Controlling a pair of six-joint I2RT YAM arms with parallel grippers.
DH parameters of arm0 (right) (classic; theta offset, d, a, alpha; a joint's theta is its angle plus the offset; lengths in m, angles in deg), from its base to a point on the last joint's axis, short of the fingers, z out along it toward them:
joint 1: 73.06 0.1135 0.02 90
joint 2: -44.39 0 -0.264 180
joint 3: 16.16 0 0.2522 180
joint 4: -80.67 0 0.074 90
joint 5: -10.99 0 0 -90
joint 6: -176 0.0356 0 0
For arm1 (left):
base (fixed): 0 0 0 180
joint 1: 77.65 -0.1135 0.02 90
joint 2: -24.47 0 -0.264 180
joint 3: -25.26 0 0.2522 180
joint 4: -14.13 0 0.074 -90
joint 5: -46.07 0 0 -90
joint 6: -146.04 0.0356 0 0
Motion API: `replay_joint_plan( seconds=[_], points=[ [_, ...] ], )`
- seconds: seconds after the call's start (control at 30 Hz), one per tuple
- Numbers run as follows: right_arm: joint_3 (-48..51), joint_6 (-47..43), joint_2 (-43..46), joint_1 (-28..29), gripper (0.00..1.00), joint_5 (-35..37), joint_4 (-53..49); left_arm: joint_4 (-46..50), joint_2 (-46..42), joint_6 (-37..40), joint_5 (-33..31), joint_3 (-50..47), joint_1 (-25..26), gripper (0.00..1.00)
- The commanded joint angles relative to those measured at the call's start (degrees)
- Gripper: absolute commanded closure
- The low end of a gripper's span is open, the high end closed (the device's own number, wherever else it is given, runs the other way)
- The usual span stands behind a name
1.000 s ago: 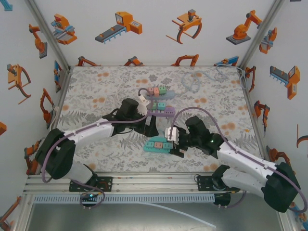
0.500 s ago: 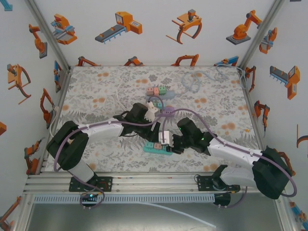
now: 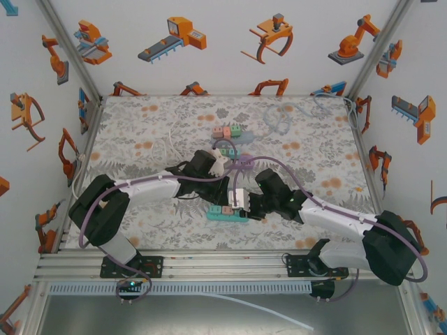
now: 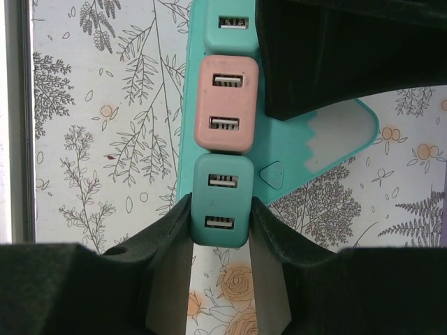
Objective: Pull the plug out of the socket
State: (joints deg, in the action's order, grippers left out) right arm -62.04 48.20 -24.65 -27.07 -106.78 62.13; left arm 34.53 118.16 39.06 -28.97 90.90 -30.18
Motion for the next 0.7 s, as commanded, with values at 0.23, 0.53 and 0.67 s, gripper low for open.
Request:
replay_joint_plan(
  seconds=[0.23, 0.53, 0.67],
  points=[
    [-0.8, 0.2, 2.0, 0.4, 0.81, -1.1, 9.5, 13.2, 9.3, -2.0, -18.9, -0.6, 0.5, 0.58],
    [-1.2, 1.1, 4.7, 0.6, 0.85, -2.2, 10.6, 14.3, 14.5, -3.6, -25.0, 0.2, 0.7, 0.65],
    [-0.8, -0.3, 4.8, 0.7, 0.85, -0.6, 10.1, 13.8, 16.0, -3.9, -25.5, 0.1, 0.6, 0.67]
  ],
)
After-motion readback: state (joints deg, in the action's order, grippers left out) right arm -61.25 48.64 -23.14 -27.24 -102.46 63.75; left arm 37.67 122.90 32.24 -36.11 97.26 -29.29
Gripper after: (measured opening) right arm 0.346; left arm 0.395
